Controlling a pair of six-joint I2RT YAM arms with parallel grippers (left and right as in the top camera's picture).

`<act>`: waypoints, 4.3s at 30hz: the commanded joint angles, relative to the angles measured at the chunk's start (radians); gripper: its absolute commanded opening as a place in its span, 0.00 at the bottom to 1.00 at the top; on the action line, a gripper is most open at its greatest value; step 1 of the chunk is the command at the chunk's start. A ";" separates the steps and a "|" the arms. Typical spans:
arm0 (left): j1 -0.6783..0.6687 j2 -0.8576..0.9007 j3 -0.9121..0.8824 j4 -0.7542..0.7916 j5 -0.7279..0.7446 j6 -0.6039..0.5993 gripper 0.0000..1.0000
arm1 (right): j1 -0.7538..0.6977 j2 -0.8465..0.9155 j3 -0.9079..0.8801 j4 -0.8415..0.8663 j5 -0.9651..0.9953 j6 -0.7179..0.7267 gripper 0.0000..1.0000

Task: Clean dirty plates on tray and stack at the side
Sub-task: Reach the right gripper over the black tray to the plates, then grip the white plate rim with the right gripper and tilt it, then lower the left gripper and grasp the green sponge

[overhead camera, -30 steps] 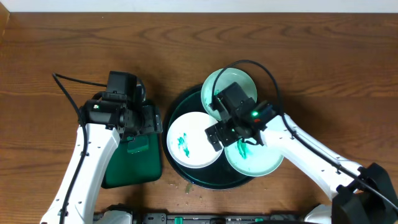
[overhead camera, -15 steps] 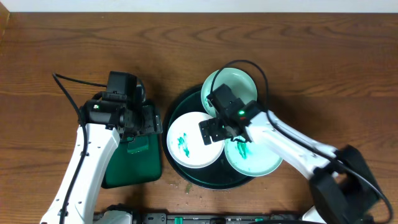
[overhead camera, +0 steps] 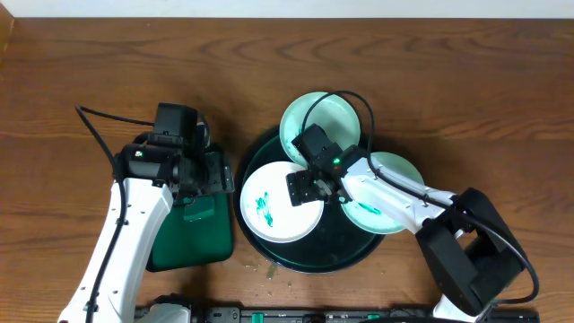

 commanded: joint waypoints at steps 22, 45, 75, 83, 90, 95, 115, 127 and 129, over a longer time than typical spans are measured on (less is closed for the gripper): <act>-0.004 -0.011 0.020 0.001 -0.002 0.006 0.80 | 0.019 0.001 0.012 -0.014 -0.050 0.095 0.15; -0.004 -0.011 0.020 0.002 -0.002 0.005 0.80 | 0.045 0.001 -0.032 -0.031 -0.001 0.206 0.18; 0.020 0.072 -0.008 0.021 -0.243 -0.091 0.60 | 0.077 -0.066 -0.033 -0.224 0.316 0.203 0.01; 0.059 0.281 -0.013 0.100 -0.243 -0.092 0.44 | 0.078 -0.066 -0.033 -0.208 0.304 0.202 0.01; 0.099 0.411 -0.013 0.111 -0.243 -0.096 0.46 | 0.078 -0.066 -0.033 -0.209 0.294 0.197 0.01; 0.142 0.426 -0.031 0.136 -0.238 -0.100 0.46 | 0.078 -0.066 -0.033 -0.212 0.293 0.193 0.01; 0.168 0.431 -0.078 0.230 -0.159 -0.089 0.07 | 0.078 -0.066 -0.033 -0.220 0.282 0.194 0.01; 0.169 0.460 -0.079 0.235 -0.159 -0.093 0.32 | 0.078 -0.066 -0.033 -0.232 0.283 0.189 0.01; 0.169 0.478 -0.079 0.238 -0.159 -0.101 0.08 | 0.078 -0.066 -0.033 -0.233 0.283 0.188 0.01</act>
